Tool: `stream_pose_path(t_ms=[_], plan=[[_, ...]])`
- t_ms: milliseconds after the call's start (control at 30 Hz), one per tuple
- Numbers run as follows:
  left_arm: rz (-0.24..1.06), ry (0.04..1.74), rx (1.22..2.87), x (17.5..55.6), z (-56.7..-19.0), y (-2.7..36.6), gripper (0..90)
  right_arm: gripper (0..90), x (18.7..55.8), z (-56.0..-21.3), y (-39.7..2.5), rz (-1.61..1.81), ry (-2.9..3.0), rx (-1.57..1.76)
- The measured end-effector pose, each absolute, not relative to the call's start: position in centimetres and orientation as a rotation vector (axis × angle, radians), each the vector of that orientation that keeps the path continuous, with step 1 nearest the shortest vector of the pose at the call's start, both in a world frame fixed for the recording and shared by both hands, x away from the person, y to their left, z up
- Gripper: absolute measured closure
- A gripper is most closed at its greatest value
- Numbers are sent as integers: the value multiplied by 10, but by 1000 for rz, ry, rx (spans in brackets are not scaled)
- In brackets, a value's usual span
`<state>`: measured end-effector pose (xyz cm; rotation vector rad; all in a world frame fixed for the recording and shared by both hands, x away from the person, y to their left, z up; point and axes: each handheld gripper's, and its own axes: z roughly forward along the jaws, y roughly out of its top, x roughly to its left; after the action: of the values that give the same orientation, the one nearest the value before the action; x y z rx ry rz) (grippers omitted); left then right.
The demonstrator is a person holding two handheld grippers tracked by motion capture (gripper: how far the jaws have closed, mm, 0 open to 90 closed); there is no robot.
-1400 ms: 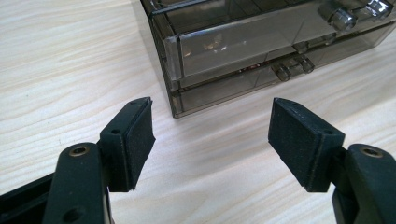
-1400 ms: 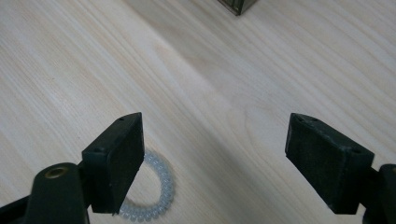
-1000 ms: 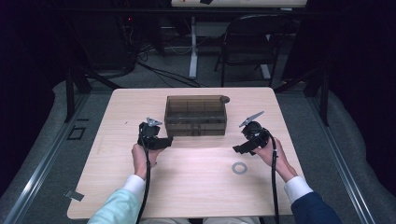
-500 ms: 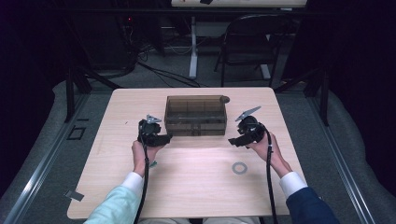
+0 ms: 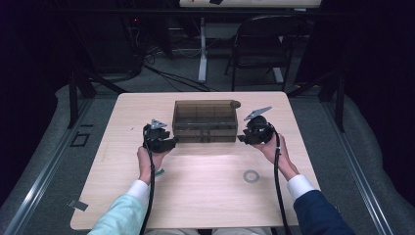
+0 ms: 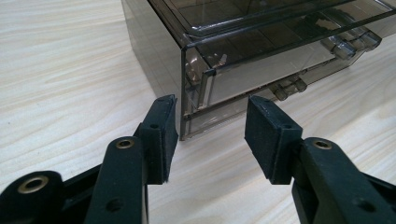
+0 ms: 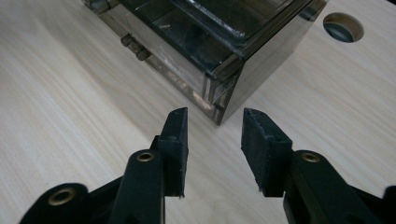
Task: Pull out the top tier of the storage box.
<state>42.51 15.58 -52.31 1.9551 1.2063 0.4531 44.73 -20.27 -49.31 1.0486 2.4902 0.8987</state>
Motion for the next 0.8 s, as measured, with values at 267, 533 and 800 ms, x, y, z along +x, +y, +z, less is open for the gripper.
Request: stream_pose_path(t_ms=[267, 533, 800], plan=[[440, 1183, 1989, 427, -525, 150, 606, 672, 454, -496, -199, 911, 2471, 1055], [429, 1182, 1984, 428, -524, 151, 656, 730, 453, -497, -194, 919, 2485, 1031], [420, 1177, 1977, 427, -524, 155, 713, 783, 450, -498, -191, 914, 2476, 1004]])
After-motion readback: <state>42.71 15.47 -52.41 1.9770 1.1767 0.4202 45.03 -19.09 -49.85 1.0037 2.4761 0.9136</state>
